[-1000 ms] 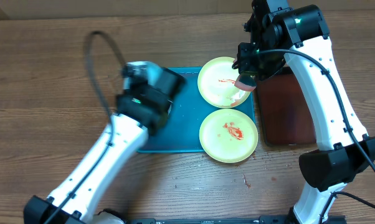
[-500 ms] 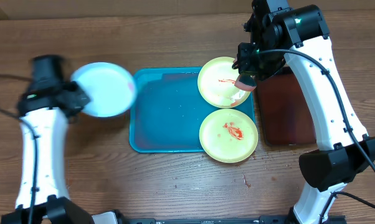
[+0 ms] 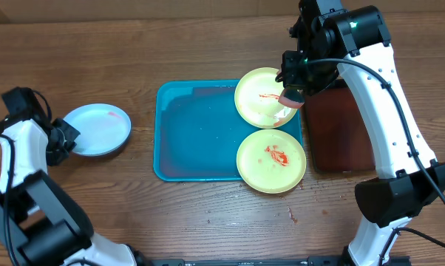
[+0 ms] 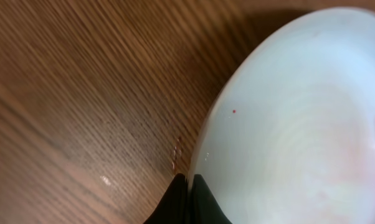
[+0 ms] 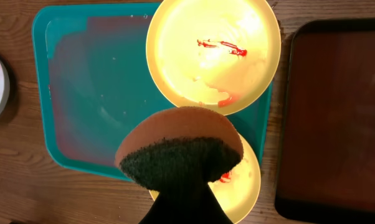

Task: Clean dirty plates on tray and stack at the side
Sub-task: 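Carry the white plate left off the tray and set it on the table, then move the left gripper to the upper yellow plate and drag it toward tray center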

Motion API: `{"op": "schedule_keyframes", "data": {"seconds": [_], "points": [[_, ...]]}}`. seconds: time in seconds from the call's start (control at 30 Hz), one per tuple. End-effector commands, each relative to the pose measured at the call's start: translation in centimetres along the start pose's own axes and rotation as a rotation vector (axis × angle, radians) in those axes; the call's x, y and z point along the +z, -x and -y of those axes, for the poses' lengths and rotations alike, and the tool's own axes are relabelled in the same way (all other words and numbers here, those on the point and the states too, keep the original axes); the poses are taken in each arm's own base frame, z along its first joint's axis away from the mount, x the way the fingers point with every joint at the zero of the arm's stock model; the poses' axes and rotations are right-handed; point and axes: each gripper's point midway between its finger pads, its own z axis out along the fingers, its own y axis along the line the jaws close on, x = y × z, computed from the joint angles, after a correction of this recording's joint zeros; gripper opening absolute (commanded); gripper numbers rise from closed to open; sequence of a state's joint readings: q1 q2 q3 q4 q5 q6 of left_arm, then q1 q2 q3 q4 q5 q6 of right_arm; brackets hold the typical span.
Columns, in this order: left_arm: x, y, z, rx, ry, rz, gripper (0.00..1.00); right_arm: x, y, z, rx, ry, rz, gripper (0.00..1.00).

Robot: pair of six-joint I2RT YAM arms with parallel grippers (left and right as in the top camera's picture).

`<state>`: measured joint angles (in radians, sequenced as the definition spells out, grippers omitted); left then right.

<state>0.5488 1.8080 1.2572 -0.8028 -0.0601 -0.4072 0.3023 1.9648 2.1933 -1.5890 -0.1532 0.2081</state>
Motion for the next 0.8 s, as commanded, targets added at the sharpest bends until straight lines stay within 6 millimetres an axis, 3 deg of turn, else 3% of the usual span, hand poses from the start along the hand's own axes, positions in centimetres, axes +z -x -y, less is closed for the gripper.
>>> {"op": "schedule_keyframes", "data": {"seconds": [0.0,0.1,0.23,0.4,0.47,0.57,0.7,0.77], "points": [[2.1,-0.7,-0.4,0.030,0.032,-0.050,0.04,-0.6,0.3,-0.1,-0.009,0.011,0.022,0.04],[3.2,-1.2,-0.5,0.033,0.045,-0.083,0.04,-0.6,0.3,-0.1,-0.009,0.010,0.021,0.04],[3.2,-1.5,-0.3,0.113,0.025,-0.098,0.07,-0.6,0.3,-0.1,-0.009,0.010,0.021,0.04],[2.3,-1.1,0.4,0.155,-0.013,-0.083,0.35,-0.6,0.3,-0.1,-0.009,0.010,0.021,0.04],[1.4,-0.7,0.7,0.168,-0.027,-0.069,0.43,-0.6,0.3,-0.1,-0.009,0.010,0.021,0.04],[-0.6,0.3,1.2,0.173,-0.051,-0.036,0.47,-0.6,0.3,-0.1,-0.009,0.010,0.021,0.04],[-4.7,0.8,4.0,0.288,-0.138,0.023,0.48,-0.6,0.4,-0.2,-0.009,0.011,0.024,0.04],[-7.0,0.1,6.7,0.376,-0.214,0.049,0.50,-0.6,0.5,-0.2,-0.010,0.012,0.028,0.04]]}}
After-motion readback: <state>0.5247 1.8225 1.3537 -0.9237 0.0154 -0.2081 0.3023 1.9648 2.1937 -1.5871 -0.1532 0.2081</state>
